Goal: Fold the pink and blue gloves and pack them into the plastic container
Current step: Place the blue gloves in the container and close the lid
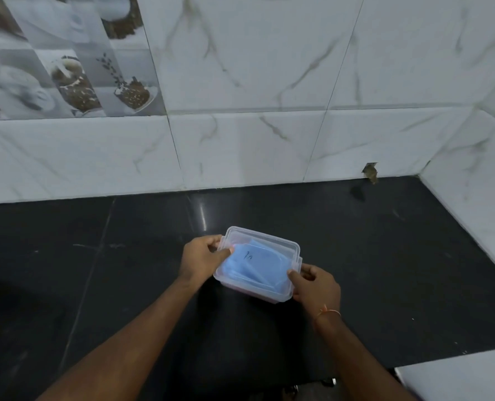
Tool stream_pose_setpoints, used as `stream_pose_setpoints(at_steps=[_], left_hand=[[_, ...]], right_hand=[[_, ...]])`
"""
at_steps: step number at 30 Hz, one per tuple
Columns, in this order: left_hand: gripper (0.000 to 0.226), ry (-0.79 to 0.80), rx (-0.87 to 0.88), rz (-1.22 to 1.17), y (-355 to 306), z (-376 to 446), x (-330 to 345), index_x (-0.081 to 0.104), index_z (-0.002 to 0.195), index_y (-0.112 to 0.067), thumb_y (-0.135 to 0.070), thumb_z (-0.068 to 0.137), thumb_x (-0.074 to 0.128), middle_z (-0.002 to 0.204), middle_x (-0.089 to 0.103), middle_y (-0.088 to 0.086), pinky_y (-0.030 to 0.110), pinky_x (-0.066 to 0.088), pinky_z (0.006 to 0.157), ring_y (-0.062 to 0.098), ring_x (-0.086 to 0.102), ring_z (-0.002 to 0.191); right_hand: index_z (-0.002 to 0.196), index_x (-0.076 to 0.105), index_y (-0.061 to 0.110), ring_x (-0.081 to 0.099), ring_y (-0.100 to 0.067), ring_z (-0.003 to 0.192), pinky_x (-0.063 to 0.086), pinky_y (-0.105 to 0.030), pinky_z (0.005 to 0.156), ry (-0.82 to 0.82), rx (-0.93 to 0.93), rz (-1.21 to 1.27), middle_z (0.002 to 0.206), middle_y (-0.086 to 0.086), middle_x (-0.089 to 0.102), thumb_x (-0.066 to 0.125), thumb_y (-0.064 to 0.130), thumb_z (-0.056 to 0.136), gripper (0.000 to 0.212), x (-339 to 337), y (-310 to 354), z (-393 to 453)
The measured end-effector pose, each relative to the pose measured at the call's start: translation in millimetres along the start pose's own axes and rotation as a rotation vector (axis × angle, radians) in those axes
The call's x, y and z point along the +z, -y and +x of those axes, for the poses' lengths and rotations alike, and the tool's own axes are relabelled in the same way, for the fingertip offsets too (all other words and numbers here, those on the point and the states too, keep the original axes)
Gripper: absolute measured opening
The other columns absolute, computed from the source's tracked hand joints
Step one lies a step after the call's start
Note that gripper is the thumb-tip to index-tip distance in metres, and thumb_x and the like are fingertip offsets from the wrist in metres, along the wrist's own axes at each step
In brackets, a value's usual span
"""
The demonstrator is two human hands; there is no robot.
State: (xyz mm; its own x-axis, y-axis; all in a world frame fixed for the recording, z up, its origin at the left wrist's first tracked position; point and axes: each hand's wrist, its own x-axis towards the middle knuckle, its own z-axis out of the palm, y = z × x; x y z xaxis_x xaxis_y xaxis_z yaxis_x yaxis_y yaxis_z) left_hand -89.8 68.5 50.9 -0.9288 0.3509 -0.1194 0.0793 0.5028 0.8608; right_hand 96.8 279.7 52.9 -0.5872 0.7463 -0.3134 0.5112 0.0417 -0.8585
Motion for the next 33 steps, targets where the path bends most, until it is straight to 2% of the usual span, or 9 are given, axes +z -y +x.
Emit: stream_pose_setpoints(at_steps=[4,7,10,13,18,22,27,30,33], left_hand=[[0.010,0.007,0.023,0.092,1.5,5.7,4.6,0.078,0.093,-0.037,-0.032,0.091,0.087,0.077,0.078,-0.023,0.006,0.052,0.066,-0.011,0.072,0.077],[0.019,0.040,0.010,0.177,4.2,14.8,5.1,0.082,0.107,-0.021,-0.035,0.094,0.082,0.101,0.078,-0.004,0.032,0.061,0.086,0.011,0.075,0.093],[0.027,0.042,-0.122,0.065,5.0,16.6,6.4,0.075,0.117,-0.019,-0.033,0.095,0.083,0.102,0.076,-0.009,0.025,0.058,0.080,0.007,0.072,0.091],[0.021,0.081,-0.250,-0.048,7.7,15.7,9.5,0.074,0.112,-0.014,-0.028,0.098,0.081,0.103,0.079,0.000,0.037,0.065,0.085,0.016,0.077,0.093],[0.020,0.141,-0.411,-0.125,16.5,3.9,-6.6,0.066,0.104,-0.014,-0.029,0.100,0.079,0.105,0.077,0.005,0.028,0.058,0.063,0.016,0.076,0.088],[0.031,0.136,-0.521,-0.175,35.4,-14.6,-22.7,0.064,0.107,-0.012,-0.038,0.099,0.080,0.106,0.077,0.006,0.033,0.058,0.069,0.020,0.075,0.094],[0.041,0.066,-0.546,-0.271,47.3,-31.3,-28.6,0.065,0.119,-0.018,-0.048,0.096,0.080,0.117,0.077,0.000,0.029,0.052,0.064,0.012,0.073,0.093],[0.076,0.076,-0.603,-0.438,42.7,-37.8,-25.2,0.042,0.161,-0.019,-0.048,0.100,0.077,0.143,0.067,0.002,0.042,0.065,0.081,0.021,0.074,0.109],[0.069,0.096,-0.636,-0.514,42.2,-41.6,-24.1,0.045,0.159,-0.014,-0.045,0.103,0.072,0.133,0.074,0.008,0.049,0.067,0.093,0.026,0.078,0.109]], right_hand=[[0.113,0.079,0.022,0.079,-0.018,0.084,0.066,-0.048,0.085,0.005,0.020,-0.027,0.088,0.005,0.080,0.080,0.028,0.091,0.023,4.1,-2.5,1.2],[0.118,0.078,0.021,0.079,-0.019,0.087,0.066,-0.047,0.086,0.026,0.044,-0.027,0.094,0.005,0.079,0.079,0.027,0.093,0.026,9.2,-5.8,1.0],[0.119,0.078,0.018,0.080,-0.018,0.082,0.069,-0.042,0.079,0.034,0.088,0.018,0.095,0.003,0.080,0.080,0.026,0.093,0.027,10.2,-7.3,3.4],[0.113,0.080,0.015,0.081,-0.019,0.073,0.068,-0.035,0.066,0.066,0.150,0.090,0.090,-0.002,0.083,0.083,0.022,0.092,0.023,9.0,-6.5,7.5],[0.107,0.081,0.009,0.081,-0.026,0.073,0.067,-0.039,0.066,0.161,0.212,0.123,0.087,-0.011,0.083,0.085,0.016,0.090,0.019,10.5,0.3,18.4],[0.105,0.081,0.006,0.078,-0.023,0.068,0.065,-0.036,0.065,0.292,0.250,0.105,0.086,-0.015,0.083,0.088,0.016,0.087,0.022,14.5,6.6,26.1],[0.105,0.076,0.003,0.079,-0.028,0.091,0.066,-0.053,0.086,0.367,0.318,0.106,0.103,-0.018,0.082,0.093,0.019,0.079,0.035,24.2,7.0,34.7],[0.124,0.065,0.012,0.075,-0.032,0.111,0.063,-0.058,0.093,0.382,0.354,0.123,0.120,-0.015,0.077,0.097,0.025,0.073,0.062,25.5,5.5,41.1],[0.141,0.055,0.018,0.069,-0.030,0.121,0.059,-0.053,0.093,0.461,0.440,0.144,0.132,-0.010,0.072,0.099,0.038,0.068,0.088,23.8,1.6,43.4]])
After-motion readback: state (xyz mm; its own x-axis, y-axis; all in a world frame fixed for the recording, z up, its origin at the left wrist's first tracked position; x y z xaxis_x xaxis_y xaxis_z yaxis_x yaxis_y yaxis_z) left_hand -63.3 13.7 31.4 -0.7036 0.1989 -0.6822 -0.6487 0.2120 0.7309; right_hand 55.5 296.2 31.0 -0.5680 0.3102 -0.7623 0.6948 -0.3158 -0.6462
